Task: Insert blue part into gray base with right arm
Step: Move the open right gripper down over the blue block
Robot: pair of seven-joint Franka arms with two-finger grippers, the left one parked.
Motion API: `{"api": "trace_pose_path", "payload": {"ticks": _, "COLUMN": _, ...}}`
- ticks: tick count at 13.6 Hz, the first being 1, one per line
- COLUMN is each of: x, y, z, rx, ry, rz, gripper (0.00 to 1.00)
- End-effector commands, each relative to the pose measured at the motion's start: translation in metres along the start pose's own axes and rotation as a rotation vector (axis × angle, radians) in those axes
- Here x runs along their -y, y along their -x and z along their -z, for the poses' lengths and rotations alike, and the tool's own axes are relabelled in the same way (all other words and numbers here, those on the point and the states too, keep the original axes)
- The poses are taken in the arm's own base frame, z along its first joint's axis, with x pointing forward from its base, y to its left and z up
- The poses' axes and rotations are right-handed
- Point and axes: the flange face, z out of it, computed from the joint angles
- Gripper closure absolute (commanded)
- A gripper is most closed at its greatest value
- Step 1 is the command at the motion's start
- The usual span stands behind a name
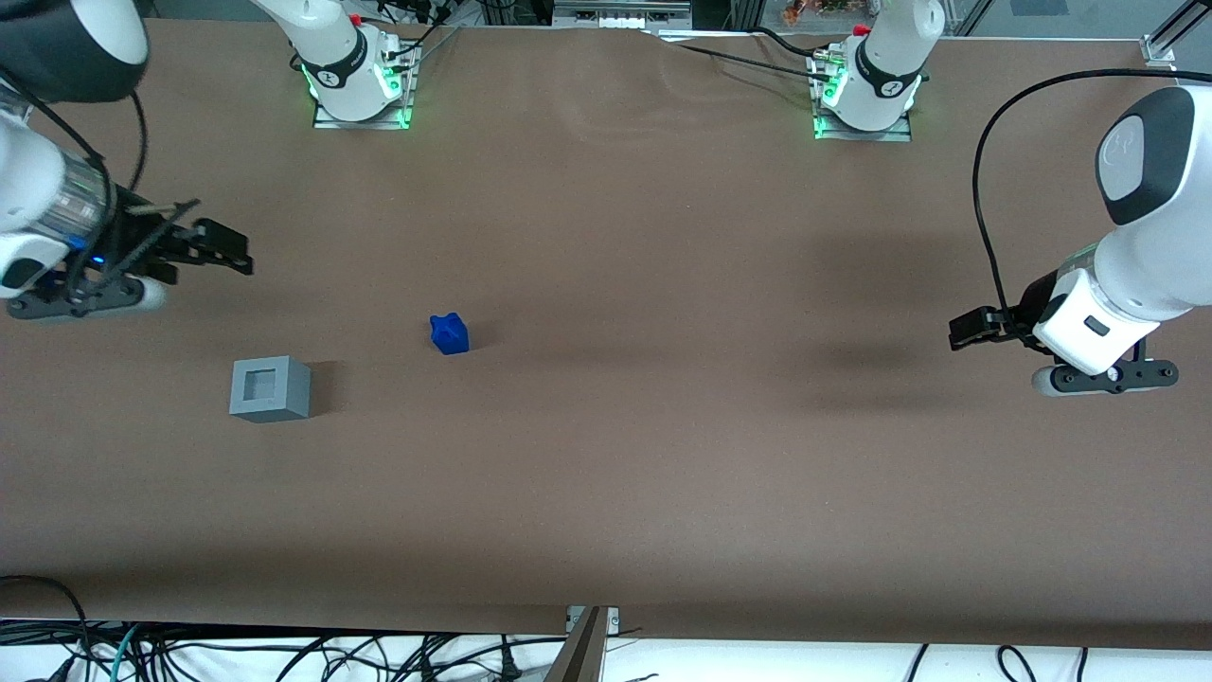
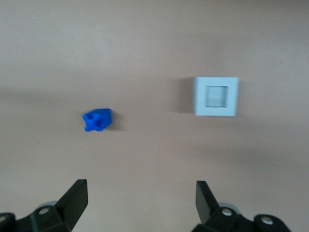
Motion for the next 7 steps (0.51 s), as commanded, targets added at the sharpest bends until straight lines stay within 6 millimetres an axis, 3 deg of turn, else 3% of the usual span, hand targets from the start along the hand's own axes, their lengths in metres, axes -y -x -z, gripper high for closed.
{"api": "trace_pose_path", "payload": {"ticks": 1, "x": 0.054, "y": -0.012, "z": -0.037, "rx": -0.012, "ry": -0.016, "rz": -0.075, "gripper": 0.01}}
{"api": "trace_pose_path", "payload": {"ticks": 3, "x": 0.088, "y": -0.018, "z": -0.080, "rx": -0.038, "ry": -0.011, "rz": -0.120, "gripper": 0.01}}
{"api": "trace_pose_path", "payload": {"ticks": 5, "x": 0.107, "y": -0.016, "z": -0.122, "rx": -0.058, "ry": -0.006, "rz": -0.138, "gripper": 0.01}}
{"api": "trace_pose_path", "payload": {"ticks": 7, "x": 0.122, "y": -0.012, "z": -0.149, "rx": -0.050, "ry": 0.005, "rz": -0.140, "gripper": 0.01}}
